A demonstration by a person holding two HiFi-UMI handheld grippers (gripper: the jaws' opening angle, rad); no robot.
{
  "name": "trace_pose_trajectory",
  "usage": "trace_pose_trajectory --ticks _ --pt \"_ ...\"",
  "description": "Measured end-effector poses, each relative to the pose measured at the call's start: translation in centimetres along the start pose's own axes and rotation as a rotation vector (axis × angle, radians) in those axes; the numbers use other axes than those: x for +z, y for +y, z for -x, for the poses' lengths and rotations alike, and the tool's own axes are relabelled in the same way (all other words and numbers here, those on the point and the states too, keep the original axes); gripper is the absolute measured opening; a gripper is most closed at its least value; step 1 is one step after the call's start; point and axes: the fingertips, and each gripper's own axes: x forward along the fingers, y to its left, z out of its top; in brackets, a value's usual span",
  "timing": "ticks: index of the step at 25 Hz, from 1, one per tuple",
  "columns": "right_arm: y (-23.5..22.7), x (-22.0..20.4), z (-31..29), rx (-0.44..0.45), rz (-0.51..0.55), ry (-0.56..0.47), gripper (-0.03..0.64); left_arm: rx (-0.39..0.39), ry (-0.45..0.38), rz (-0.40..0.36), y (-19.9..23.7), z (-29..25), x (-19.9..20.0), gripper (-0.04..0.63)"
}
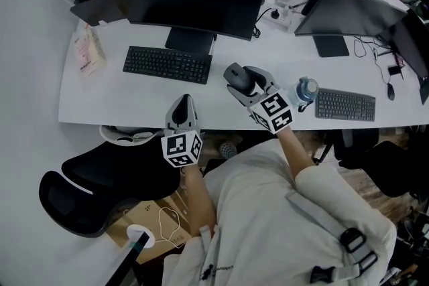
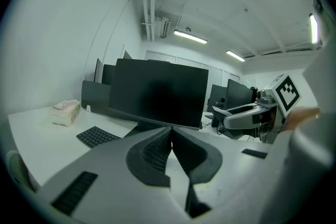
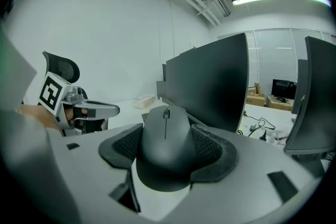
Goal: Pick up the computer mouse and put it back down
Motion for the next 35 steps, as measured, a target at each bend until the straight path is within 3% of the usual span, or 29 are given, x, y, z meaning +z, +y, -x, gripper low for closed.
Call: trace_pose_trajectory --ticks 17,27,35 --pt "-0.7 0.5 -3.6 0.061 0.006 0.018 0.299 0.020 -0.004 0.004 0.4 0.7 0.1 0.023" --pt "-1.2 -1.2 -6.8 0.089 0.073 0.102 0.299 0.042 0.021 0.008 1.1 1.1 -0.6 0.021" --pt "-0.8 -5.1 -9.6 0.124 0.109 0.219 0.299 0.059 0.027 0.004 1.3 1.6 -0.8 0.023"
